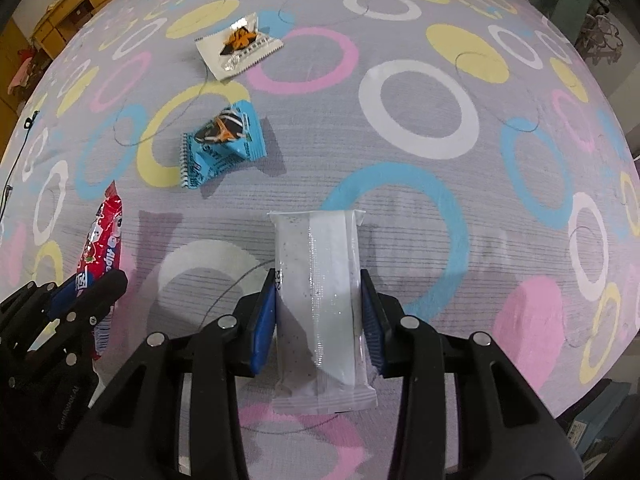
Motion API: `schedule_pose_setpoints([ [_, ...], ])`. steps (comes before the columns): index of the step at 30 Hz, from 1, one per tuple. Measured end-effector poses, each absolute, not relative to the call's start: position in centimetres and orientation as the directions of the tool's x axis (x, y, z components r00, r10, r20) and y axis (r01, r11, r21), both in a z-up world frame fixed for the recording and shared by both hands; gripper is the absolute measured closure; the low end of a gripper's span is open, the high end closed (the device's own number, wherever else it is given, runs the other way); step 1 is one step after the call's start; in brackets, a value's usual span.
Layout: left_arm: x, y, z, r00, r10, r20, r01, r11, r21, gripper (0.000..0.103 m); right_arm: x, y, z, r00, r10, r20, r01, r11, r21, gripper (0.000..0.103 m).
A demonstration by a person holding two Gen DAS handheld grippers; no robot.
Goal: Collect trash
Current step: 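Lift the candy stick and clear wrapper and carry them over the white bag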
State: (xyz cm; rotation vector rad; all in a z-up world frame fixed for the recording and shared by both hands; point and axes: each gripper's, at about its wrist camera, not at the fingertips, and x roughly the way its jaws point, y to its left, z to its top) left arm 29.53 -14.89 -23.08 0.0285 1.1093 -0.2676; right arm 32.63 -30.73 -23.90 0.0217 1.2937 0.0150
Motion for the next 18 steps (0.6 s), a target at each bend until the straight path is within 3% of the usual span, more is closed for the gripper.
schedule_pose_setpoints([
  [18,23.4,-11.7,-15.1,0.497,-0.214,-0.841,0.255,0.962,-0.094,0.089,25.6,-28.1,-13.2,0.446,0.089,-0.89,-0.06,0.996,0.069,0.066],
])
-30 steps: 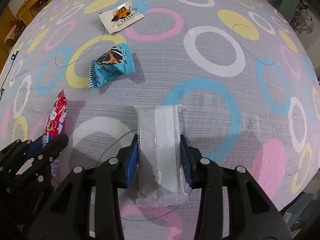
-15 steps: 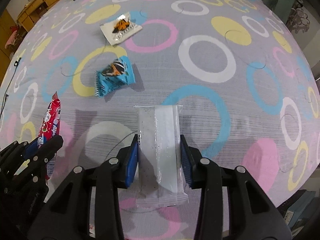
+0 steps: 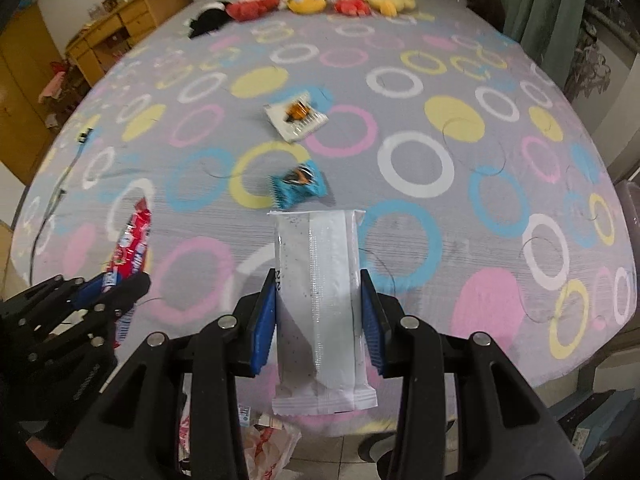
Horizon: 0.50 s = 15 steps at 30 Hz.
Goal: Collect trash
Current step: 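Lift the candy stick and clear wrapper and carry them over the white bag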
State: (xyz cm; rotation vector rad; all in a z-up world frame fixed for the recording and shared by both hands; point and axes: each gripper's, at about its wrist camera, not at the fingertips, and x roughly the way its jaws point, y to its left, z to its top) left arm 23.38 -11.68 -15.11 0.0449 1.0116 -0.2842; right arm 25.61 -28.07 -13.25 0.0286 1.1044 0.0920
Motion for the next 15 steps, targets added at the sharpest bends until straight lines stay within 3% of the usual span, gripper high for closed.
schedule_pose_setpoints([
  [15,14.6,-6.9,-10.1,0.557,-0.241,-0.795,0.305,0.95,-0.074,0.089,14.6,-24.3,-4.3,0.569,0.18,-0.803,-0.188,0.978,0.086,0.066],
])
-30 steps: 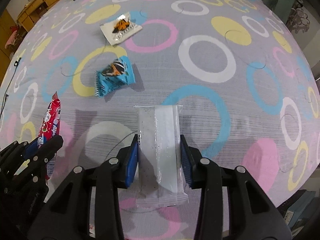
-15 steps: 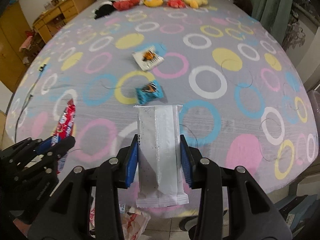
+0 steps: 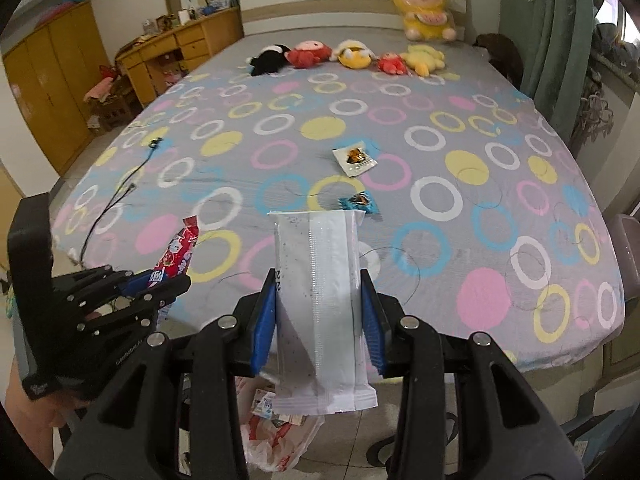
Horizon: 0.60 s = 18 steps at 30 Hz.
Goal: Collect trash
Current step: 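Lift the candy stick and clear wrapper and carry them over the white bag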
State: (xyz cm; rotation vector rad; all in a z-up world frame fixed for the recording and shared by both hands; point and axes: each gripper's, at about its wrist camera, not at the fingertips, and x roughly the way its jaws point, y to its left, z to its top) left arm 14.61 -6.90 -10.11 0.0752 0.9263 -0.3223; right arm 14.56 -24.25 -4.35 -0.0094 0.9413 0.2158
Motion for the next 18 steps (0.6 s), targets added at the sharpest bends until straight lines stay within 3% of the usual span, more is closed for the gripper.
schedule_pose_setpoints([
  [8,9.5,-5.6,-9.7,0.557,-0.258,-0.79,0.369,0.928,-0.042,0.089,9.2,-23.0,-4.7,0.558,0.216,-0.801,-0.223,0.969,0.107,0.066],
  [18,4.9,-5.0,-13.3,0.49,-0.261,-0.832,0.439,0.898,-0.023,0.089,4.7,-21.8,-9.0,0.503,0.238,-0.831,-0.239,0.962,0.131,0.066],
])
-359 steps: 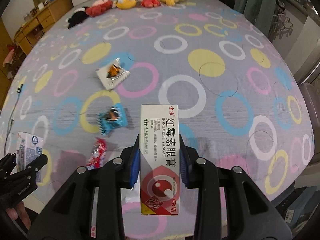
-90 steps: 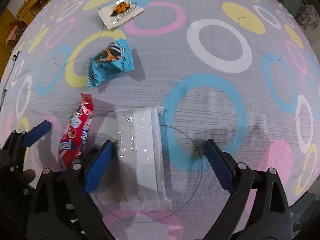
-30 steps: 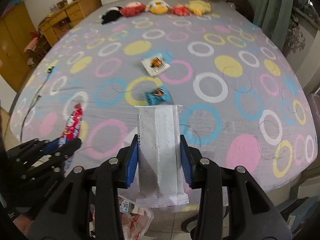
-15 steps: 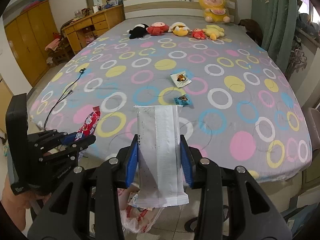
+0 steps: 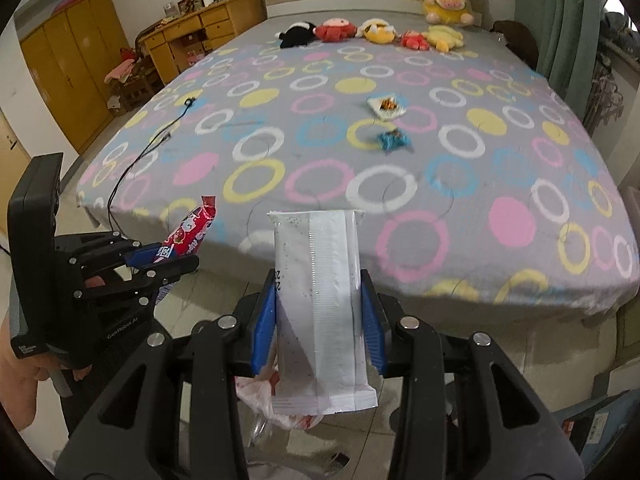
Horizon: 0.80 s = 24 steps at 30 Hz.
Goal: Collect trash
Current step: 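Lift the candy stick and clear wrapper and carry them over the white bag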
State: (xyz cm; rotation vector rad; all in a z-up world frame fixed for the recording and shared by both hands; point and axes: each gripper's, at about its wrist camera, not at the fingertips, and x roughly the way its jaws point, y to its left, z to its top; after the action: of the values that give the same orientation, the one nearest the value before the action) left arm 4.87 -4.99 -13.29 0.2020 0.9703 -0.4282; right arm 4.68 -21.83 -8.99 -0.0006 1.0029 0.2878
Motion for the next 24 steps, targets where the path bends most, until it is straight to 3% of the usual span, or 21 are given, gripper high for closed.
schedule_pose_setpoints([
  [11,2.8,-4.5,-18.7,0.4,-0.244,-0.883,0.485,0.874,-0.022,0.089,2.2,-19.6,-15.4,0.407,0.238,-0.882,-0.283,0.951,0.127,0.066],
  [24,3.3,-4.8,-29.4,0.267,-0.183,-0.946,0.51,0.86,-0.022,0.089,2.5,-16.9,-26.7,0.217,0.191,-0.957,-0.349,0.931,0.106,0.066],
])
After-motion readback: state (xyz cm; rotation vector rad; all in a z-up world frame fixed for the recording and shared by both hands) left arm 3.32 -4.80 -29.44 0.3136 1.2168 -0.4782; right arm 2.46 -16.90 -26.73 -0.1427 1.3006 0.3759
